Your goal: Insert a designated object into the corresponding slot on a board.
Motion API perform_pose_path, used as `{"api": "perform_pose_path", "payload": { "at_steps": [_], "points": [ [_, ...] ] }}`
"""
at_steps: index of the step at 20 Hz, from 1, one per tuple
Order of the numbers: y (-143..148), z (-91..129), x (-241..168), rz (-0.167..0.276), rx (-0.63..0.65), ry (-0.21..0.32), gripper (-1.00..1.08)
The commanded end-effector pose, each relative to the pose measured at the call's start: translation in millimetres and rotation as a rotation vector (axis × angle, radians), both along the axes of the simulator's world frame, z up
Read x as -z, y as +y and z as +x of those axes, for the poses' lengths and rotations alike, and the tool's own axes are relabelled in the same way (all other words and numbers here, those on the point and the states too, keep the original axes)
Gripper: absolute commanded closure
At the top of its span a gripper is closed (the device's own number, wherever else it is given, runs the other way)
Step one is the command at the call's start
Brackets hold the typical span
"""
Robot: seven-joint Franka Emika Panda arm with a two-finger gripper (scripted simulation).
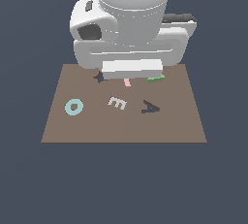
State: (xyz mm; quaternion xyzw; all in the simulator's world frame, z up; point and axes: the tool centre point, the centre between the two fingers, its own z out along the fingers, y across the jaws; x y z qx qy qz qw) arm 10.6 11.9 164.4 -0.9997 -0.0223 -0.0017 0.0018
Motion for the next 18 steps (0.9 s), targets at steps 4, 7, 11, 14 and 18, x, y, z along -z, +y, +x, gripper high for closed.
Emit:
{"api": "perform_pose_path", "payload": {
  "at_steps": [4,7,11,14,18],
  "points": [
    [0.9,0.0,0.6,0.0,-0.008,0.0,-0.92],
    [3.5,0.0,2.6,0.0,-0.031,0.0,-0.92],
    [9.6,-0.4,7.3,0.0,-0.088,0.0,-0.92],
    [16.3,-1.1,12.4,0.0,-0.148,0.0,-0.92],
    [27.9,-3.4,21.2,0.0,-0.255,0.0,-0.92]
  ]
}}
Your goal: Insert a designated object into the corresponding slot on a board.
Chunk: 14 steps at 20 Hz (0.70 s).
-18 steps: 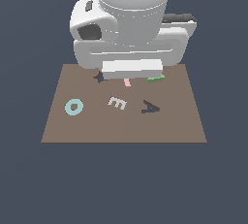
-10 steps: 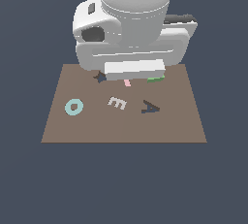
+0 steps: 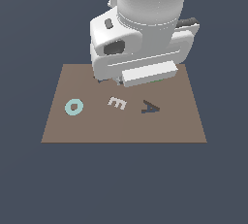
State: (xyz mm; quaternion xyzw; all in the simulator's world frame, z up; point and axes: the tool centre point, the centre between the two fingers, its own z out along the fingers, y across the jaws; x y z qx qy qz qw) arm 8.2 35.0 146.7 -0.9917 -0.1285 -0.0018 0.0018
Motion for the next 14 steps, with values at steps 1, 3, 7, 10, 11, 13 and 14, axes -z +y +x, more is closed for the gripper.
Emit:
{"api": "perform_pose_path", "payload": {
  "at_steps": [1,3,7,10,11,13,14],
  "points": [
    [8.0,-2.0,6.2,0.0,-0.073,0.0,-0.92],
    [15.2,-4.3,11.8,0.0,-0.141,0.0,-0.92],
    [31.2,-11.8,25.0,0.0,-0.3,0.0,-0.92],
    [44.0,-20.4,36.6,-0.001,-0.439,0.0,-0.92],
    [48.2,-23.9,40.7,-0.001,-0.488,0.0,-0.92],
    [55.8,-31.1,48.5,-0.001,-0.582,0.0,-0.92],
    [59.0,-34.8,52.2,-0.001,-0.626,0.0,-0.92]
  ]
}}
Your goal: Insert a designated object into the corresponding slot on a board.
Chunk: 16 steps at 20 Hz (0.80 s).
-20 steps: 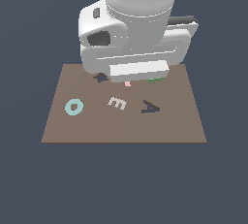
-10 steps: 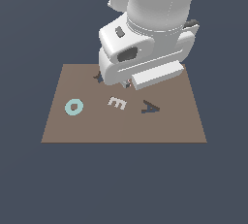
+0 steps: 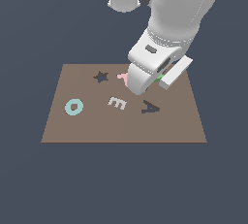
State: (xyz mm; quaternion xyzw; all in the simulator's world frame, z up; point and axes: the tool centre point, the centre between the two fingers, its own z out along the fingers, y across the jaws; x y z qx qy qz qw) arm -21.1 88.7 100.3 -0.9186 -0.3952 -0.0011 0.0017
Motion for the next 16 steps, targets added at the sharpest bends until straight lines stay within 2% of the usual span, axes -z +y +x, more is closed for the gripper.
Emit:
{"api": "perform_pose_path", "payload": {
  "at_steps": [1,8,16],
  "points": [
    [8.4,-9.1,9.3,0.0,-0.113,0.0,-0.92],
    [22.3,-32.8,30.0,-0.001,-0.359,-0.001,-0.92],
    [27.7,-51.5,45.1,-0.002,-0.535,-0.001,-0.92]
  ]
}}
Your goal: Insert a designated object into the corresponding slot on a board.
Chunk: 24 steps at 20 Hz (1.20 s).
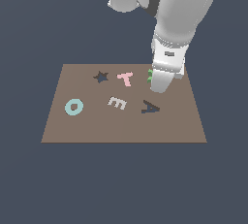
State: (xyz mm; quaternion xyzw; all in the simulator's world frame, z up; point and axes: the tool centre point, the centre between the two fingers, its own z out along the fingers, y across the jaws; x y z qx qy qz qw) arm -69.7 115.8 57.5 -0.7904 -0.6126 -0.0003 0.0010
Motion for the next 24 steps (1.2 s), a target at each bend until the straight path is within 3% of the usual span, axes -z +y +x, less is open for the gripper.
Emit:
{"api": "perform_pose_path", "payload": {
  "at_steps": [1,22,23,24],
  "points": [
    [0.8,-4.4,3.5,0.0,-0.043,-0.001,-0.92],
    [0.4,-9.5,27.6,-0.002,-0.086,-0.001,-0.92],
    [0.4,-9.5,27.6,-0.002,-0.086,-0.001,1.08],
    [0.4,-9.5,27.6,-0.002,-0.086,-0.001,1.08]
  ]
}}
